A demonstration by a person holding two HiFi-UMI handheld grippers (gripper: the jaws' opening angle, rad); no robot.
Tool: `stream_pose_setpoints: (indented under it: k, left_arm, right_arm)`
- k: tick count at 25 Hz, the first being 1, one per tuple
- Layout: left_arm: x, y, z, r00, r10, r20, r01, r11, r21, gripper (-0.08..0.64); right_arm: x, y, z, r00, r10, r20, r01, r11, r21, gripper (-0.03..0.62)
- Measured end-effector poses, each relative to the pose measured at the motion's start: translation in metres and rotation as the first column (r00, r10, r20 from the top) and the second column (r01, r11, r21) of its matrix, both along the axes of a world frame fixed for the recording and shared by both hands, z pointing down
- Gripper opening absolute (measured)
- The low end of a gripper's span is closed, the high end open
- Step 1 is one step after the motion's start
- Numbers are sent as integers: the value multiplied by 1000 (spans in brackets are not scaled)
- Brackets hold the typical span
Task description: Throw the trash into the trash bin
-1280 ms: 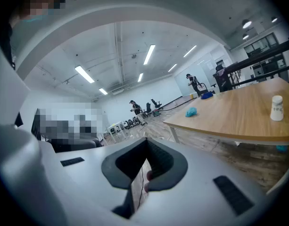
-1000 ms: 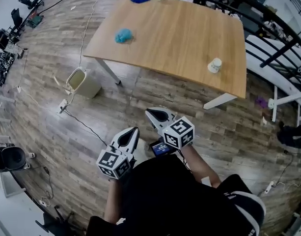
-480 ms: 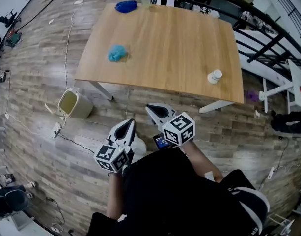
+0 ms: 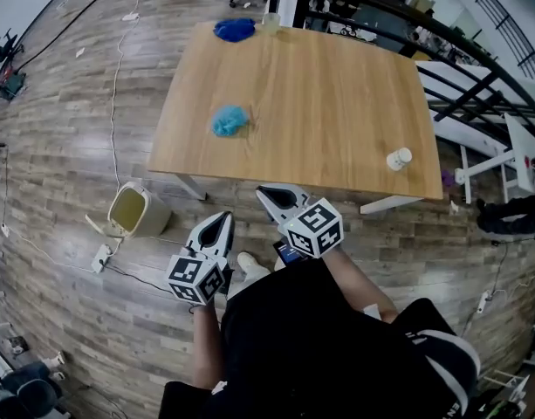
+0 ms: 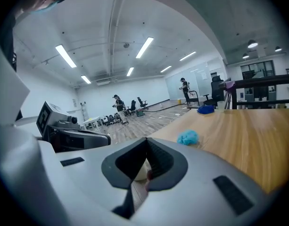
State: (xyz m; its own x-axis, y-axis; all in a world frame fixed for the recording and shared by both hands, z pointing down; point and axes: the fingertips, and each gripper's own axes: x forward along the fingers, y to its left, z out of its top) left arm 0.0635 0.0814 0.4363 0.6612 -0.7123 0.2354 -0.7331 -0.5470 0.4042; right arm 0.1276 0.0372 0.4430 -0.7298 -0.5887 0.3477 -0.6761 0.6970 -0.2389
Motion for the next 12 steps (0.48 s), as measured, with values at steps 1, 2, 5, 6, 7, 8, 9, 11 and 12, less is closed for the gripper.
stream_pose_setpoints:
  k: [1,2,5,6,7,8,9,11,12]
  left_arm:
    - [-3,-8,7,1000,10,7,-10,1000,-16,8]
    - [-4,-15,10,1000,21,3,-21,999,-26,8]
    - [4,-32,12,998,53,-21,-54,998,-36,8]
    - [8,-38,15,998,57,-20,-57,998,-41,8]
    - [9,-45,18,998,53,-16,-54,997,-49,8]
    - [9,-56,20,999,46,-10,-46,997,-57,8]
    - [9,-67,20,999,40,-5,-40,997,-65,8]
    - [14,-85,18,999,48,-4,-49,996,-74,8]
    - [17,-91,18,998,62,9,-62,995,-76,8]
  right_arm:
    - [-5,-4,5,1000,3,-22,-3,1000,1,-3]
    - [-10,-6,8,999,-7,-44,8,1000,9,-3]
    - [-14,-15,7,997,-67,-45,68,997,32,-3]
    - [-13,-22,7,997,-68,-26,69,997,27,-3]
    - [-11,-33,7,998,-57,-9,57,998,22,-3]
    - [-9,-47,8,999,-39,3,39,999,18,-3]
    - [-8,-63,8,1000,-21,9,21,1000,18,-3]
    - [-6,-89,5,1000,-8,24,8,1000,15,-3]
    - [-5,-98,4,999,-13,40,12,1000,6,-3]
